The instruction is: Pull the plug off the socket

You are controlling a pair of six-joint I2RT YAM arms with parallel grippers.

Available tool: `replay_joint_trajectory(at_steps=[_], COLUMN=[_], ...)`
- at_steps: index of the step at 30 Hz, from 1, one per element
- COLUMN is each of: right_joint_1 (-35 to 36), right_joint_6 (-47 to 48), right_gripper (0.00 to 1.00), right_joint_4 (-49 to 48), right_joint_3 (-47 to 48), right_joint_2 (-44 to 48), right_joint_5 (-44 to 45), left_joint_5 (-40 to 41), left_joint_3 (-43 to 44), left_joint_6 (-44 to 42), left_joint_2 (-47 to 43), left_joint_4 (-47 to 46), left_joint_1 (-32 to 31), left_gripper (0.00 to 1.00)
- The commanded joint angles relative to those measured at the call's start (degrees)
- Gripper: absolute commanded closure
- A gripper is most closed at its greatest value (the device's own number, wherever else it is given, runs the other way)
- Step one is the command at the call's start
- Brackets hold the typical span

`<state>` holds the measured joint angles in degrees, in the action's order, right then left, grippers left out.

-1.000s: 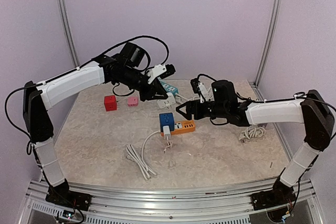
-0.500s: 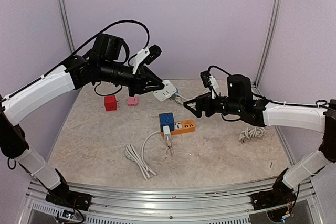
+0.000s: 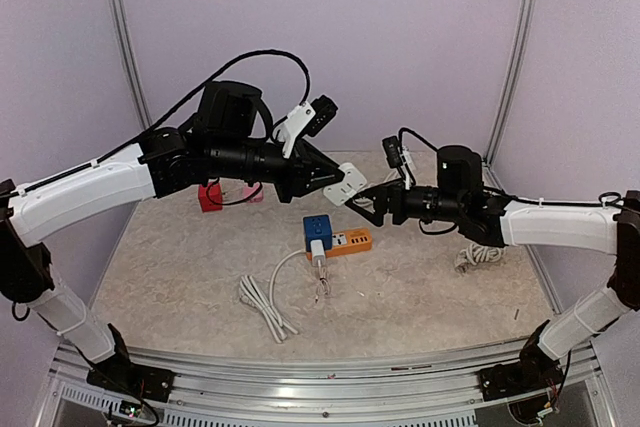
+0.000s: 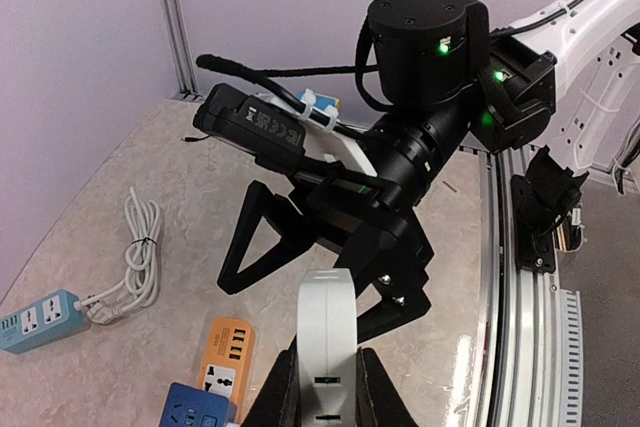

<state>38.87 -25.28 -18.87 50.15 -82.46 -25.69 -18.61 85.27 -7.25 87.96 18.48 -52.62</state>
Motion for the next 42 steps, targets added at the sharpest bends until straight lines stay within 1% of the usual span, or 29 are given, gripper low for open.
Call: replay_joint_trajectory(at_steps=[1, 13, 19, 24, 28, 32, 42], right_joint_1=[0.3, 0.4, 0.5, 0.5, 0.5, 0.5, 0.5], right_joint_6=[-2.8, -3.1, -1.1, -0.2, -0.1, 0.8, 1.0], right_gripper=[0.03, 0.04, 0.04, 0.08, 0.09, 0.09, 0.1], right_joint_4=[-3.9, -5.2, -3.4, -2.3, -2.5, -1.4, -0.9], right_joint_3=[-1.6, -1.8, -0.7, 0.4, 0.5, 0.8, 0.9], right_joint_2=[1.6, 2.2, 1.9, 1.5, 1.7, 2.1, 2.9], right_joint_5=[-4.2, -6.5, -7.4, -9.0, -11.1, -12.3, -13.8], left_joint_5=[3.0, 3.3, -3.1, -8.3, -9.2, -11.7, -12.6], left_joint_3=[-0.4, -0.4, -0.7, -1.1, -1.4, -1.1, -0.7], left_joint_6=[1.6, 0.4, -2.6, -5.7, -7.0, -8.3, -10.0], left_joint_2=[1.8, 3.0, 3.0, 2.9, 3.1, 3.4, 3.8], left_joint_4=[-2.7, -1.8, -0.6, 1.1, 1.9, 3.3, 5.3], left_joint_1=[-0.1, 0.1, 0.3, 0.3, 0.4, 1.0, 1.7], left_gripper=[1.0, 1.0, 1.0, 1.0, 1.0, 1.0, 1.0])
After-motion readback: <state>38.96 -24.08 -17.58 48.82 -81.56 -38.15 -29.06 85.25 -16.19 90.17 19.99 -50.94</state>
